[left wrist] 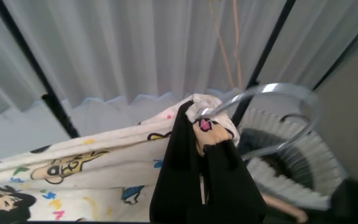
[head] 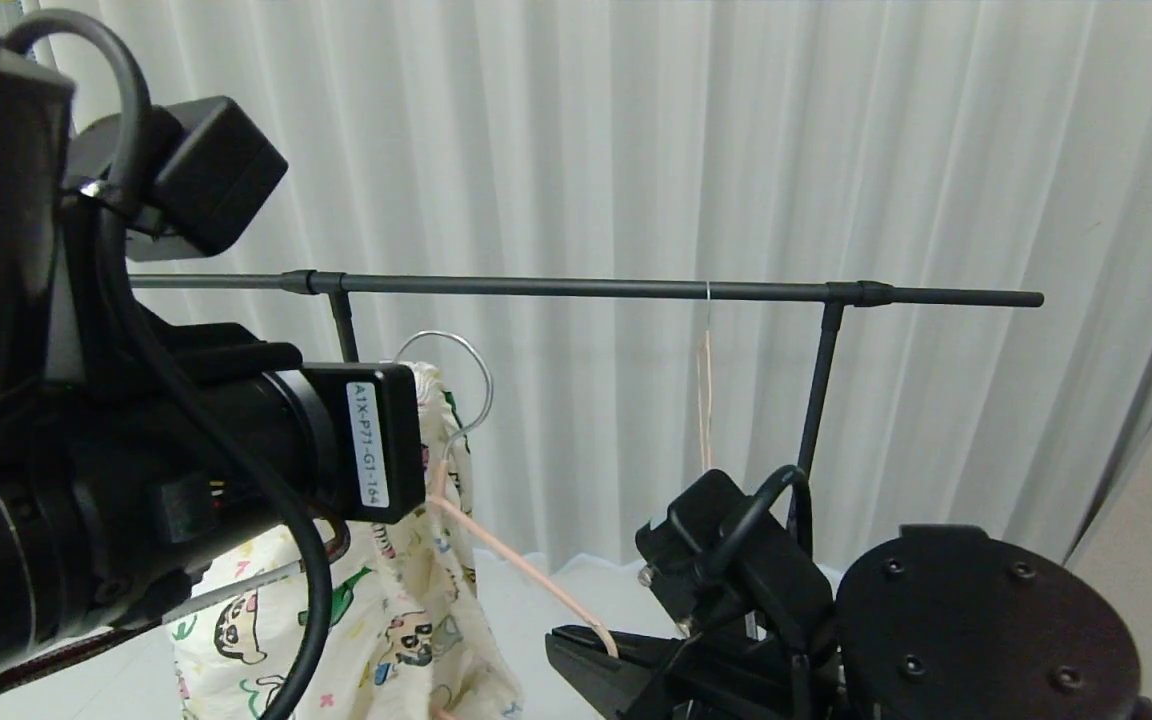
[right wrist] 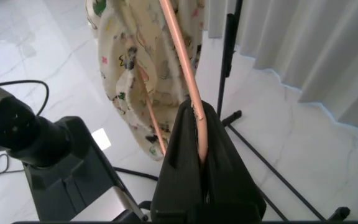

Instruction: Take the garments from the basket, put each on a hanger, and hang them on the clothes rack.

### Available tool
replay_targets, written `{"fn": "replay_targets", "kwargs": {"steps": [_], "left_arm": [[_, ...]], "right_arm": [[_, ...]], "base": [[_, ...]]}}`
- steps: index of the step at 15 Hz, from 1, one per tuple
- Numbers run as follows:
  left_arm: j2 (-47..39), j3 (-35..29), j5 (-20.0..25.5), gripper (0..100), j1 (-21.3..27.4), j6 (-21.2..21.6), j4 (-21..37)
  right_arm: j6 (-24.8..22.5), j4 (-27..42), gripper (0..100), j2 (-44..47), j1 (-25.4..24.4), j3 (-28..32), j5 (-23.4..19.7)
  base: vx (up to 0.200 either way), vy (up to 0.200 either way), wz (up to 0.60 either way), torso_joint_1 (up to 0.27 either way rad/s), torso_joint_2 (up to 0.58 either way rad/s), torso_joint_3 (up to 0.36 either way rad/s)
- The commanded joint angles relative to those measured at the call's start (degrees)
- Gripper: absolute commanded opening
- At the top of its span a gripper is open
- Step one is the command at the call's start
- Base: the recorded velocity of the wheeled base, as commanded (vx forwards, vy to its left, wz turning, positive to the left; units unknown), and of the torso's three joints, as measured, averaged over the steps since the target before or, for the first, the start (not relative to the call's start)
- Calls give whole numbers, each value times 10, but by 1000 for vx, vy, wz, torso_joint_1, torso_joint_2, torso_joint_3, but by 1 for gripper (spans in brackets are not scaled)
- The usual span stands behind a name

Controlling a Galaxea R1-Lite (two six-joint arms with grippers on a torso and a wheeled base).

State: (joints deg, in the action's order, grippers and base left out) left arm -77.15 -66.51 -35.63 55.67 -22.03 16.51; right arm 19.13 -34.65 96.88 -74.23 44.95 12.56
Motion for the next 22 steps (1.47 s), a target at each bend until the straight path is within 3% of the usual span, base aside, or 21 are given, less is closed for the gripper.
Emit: {"fn": "replay_targets", "kwargs": {"steps": [1, 6, 10, 16, 17, 22], "left_arm": [[-15, -9, -1, 0, 4, -3, 1], [3, 17, -3, 0, 4, 23, 3], [8, 27, -2, 0, 12, 45, 3], [10, 26, -2, 0, 37, 44, -2], [10, 27, -2, 100, 37, 43, -2], [34, 50, -3, 100, 56, 44, -2]], "right_arm": [[0, 0, 0, 4, -3, 7, 2], [38, 1, 0, -13, 10, 6, 55], [38, 1, 0, -28, 46, 10, 58], [36, 0, 0, -37, 42, 11, 67], [35, 0, 0, -38, 43, 11, 67], [28, 0, 0, -69, 53, 8, 84]], "base": [[0, 0, 0, 0, 0, 0], [0, 0, 0, 0, 0, 0], [0, 0, 0, 0, 0, 0], [0, 0, 0, 0, 0, 0], [0, 0, 0, 0, 0, 0], [0, 0, 0, 0, 0, 0]]}}
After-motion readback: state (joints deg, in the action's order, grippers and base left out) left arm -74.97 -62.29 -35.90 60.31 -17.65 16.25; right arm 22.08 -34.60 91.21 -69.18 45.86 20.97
